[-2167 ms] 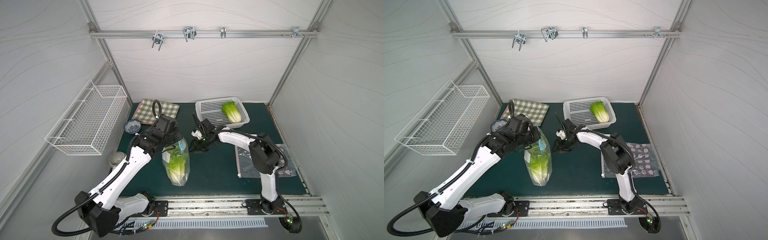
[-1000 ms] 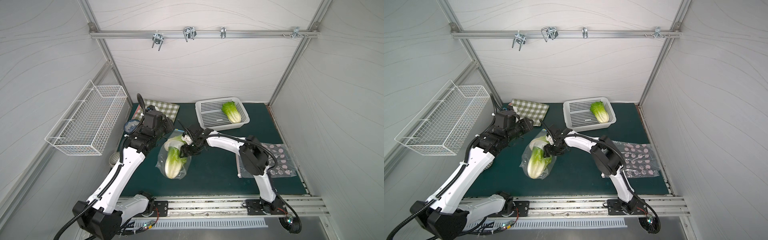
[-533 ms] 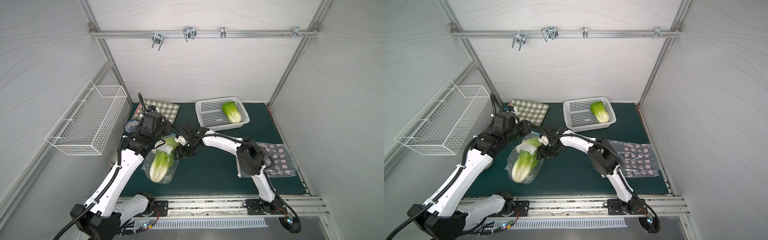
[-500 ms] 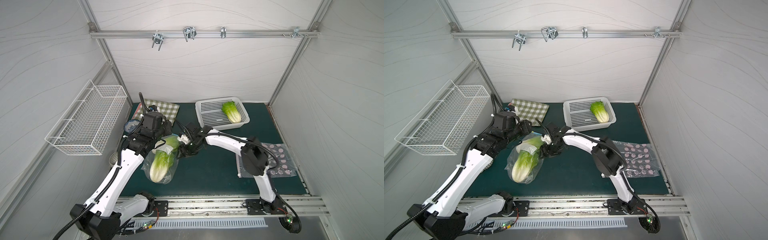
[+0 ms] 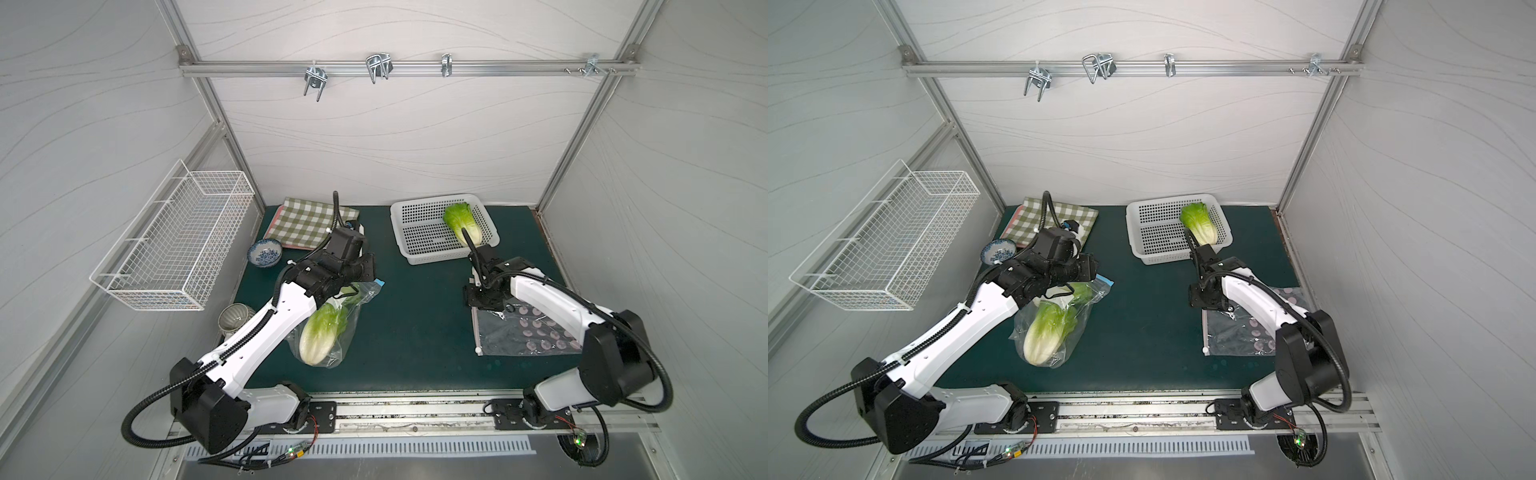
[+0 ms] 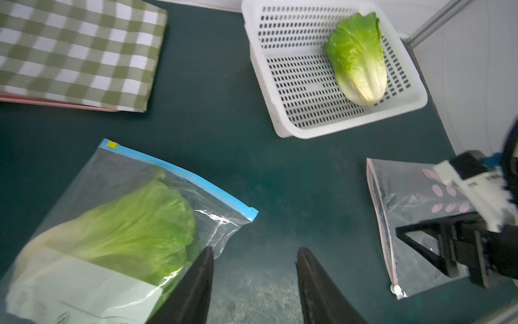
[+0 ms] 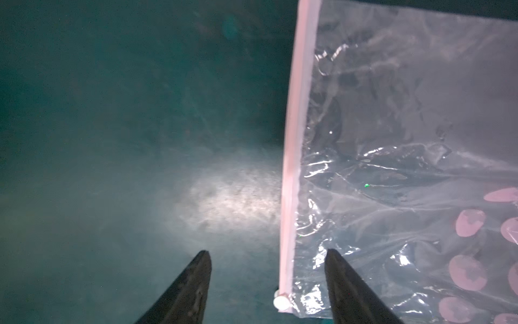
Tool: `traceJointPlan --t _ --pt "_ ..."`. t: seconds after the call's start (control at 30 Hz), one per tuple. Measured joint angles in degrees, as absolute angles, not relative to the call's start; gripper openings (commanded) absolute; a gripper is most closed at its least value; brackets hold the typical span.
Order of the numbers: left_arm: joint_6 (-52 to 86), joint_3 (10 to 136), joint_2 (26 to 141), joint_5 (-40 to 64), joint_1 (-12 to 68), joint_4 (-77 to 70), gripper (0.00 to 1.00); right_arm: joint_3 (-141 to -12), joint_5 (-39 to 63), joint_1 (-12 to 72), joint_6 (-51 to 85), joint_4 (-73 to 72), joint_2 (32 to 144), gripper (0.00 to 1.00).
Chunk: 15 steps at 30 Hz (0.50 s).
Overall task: Put the chinese cabbages into a zipper bag and zip it
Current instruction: Move the zipper food storage bag to the center of the board, then pick up the zipper food storage bag at the center of the board.
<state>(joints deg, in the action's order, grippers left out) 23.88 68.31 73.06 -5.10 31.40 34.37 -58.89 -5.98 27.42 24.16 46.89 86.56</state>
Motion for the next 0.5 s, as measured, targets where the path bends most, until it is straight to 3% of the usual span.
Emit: traceJointPlan --t 0.17,0.37,0.5 --pt "24.1 67.7 73.0 -4.6 31.7 33.9 0.51 -58.4 -11.4 27.7 23.9 44.6 94.2 0.62" --pt "24.3 66.4 72.7 -4.4 31.7 33.6 0.50 -59.0 -13.4 27.7 23.9 41.7 98.8 0.27" --pt "24.3 66.4 72.5 -4.4 31.7 33.5 0.50 -59.0 -13.5 28.1 23.9 41.1 98.8 0.10"
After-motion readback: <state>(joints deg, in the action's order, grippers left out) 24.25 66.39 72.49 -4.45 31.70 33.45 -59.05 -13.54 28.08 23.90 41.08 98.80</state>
